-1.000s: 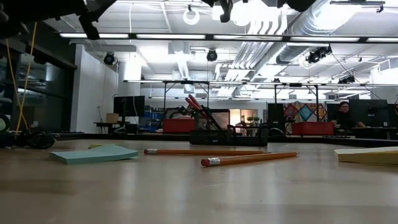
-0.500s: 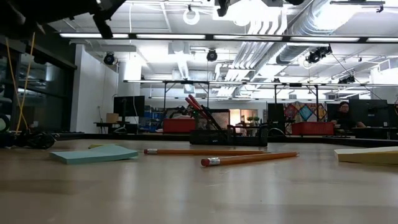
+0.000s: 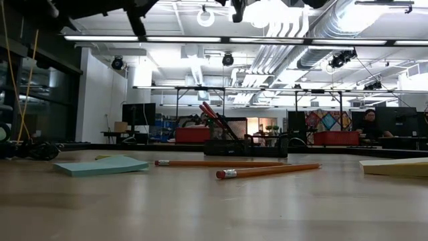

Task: Pick and place office supplies into organizer
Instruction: Put the black pen in the black desk organizer, then put the green eraser in the black desk organizer

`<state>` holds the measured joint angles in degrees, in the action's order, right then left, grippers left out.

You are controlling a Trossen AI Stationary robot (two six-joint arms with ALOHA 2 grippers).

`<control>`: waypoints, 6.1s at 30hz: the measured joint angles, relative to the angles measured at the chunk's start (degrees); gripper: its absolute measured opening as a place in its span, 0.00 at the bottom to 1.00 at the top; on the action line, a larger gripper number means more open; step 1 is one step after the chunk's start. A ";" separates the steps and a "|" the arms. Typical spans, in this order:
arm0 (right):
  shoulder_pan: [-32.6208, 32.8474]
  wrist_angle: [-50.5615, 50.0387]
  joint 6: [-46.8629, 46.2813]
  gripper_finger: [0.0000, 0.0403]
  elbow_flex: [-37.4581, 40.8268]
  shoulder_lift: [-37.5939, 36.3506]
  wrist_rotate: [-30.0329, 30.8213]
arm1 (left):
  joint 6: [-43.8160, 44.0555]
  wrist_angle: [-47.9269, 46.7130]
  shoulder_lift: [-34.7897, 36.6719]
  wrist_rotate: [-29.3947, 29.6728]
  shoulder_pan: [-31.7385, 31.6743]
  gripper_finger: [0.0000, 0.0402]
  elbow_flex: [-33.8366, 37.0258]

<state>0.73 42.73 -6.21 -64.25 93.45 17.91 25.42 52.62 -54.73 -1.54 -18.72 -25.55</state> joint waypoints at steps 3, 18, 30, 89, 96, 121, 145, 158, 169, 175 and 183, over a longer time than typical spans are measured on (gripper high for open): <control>0.00 -0.09 -0.77 0.02 0.00 0.00 -0.23 | 0.10 1.39 -1.88 -0.79 0.02 0.37 -1.21; 0.02 0.25 -1.67 0.02 -0.09 -0.04 -1.47 | 0.34 1.12 -9.19 -3.98 0.00 0.34 -8.11; 0.04 -0.82 -1.49 0.03 -0.09 -0.02 -1.95 | 0.99 -0.06 -10.05 -3.31 -0.02 0.07 -8.25; 25.91 -83.41 -51.43 0.38 0.02 -5.84 21.66 | -8.68 -16.32 -52.38 -7.79 -20.65 0.04 -37.06; 27.23 -84.37 -52.95 0.38 0.02 -5.81 23.77 | -9.05 -18.72 -53.21 -5.37 -20.63 0.06 -37.06; 27.01 -85.94 -55.17 0.38 0.02 -5.81 28.83 | -8.41 -22.20 -53.24 -8.99 -18.62 0.23 -37.03; 27.06 -85.07 -61.89 0.43 0.02 -5.79 29.94 | -15.67 -42.91 -38.60 -15.77 -7.12 0.02 -37.38; 27.05 -86.43 -60.83 0.43 0.02 -5.79 31.64 | -8.68 -33.42 -18.61 -2.25 1.08 0.00 -16.21; 27.01 -87.27 -59.39 0.43 0.02 -5.75 30.12 | -5.65 -36.37 2.04 13.57 13.43 0.00 1.30; 27.01 -87.45 -59.34 0.43 0.02 -5.75 29.49 | -0.48 -43.42 8.90 30.62 22.98 0.01 6.15; 26.86 -87.27 -58.22 0.43 0.02 -5.75 26.59 | 14.42 -47.56 10.37 40.62 28.59 0.01 12.23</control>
<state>27.59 -44.54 -64.42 -64.23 87.70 44.50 39.84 5.06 -44.36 39.08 9.87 -13.32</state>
